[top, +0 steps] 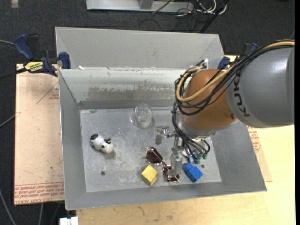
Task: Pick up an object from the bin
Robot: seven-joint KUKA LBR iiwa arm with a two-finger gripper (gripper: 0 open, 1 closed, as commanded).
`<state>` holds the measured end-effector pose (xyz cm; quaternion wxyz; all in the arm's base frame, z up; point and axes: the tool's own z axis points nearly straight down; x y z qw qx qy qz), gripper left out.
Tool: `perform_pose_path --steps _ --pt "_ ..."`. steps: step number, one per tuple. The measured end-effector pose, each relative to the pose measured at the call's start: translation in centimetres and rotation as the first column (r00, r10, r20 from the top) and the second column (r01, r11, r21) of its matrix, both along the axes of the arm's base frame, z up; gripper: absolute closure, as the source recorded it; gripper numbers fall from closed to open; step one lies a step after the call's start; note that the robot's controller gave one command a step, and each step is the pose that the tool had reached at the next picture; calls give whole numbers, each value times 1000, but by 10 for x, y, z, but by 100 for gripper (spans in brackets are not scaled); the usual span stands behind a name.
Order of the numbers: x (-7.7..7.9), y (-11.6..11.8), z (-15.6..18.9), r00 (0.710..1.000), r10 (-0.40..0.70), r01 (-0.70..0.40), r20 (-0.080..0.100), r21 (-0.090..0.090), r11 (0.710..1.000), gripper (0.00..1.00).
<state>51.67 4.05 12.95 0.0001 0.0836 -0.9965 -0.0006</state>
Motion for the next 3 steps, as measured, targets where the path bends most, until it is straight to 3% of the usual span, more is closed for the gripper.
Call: perform_pose_path --steps 1,2,3 --pt "-9 -5 -43 992 -126 126 2 0 992 0" --pt "-16 8 -59 998 63 -63 5 0 998 100" --pt "-16 8 -59 998 63 -63 4 0 998 100"
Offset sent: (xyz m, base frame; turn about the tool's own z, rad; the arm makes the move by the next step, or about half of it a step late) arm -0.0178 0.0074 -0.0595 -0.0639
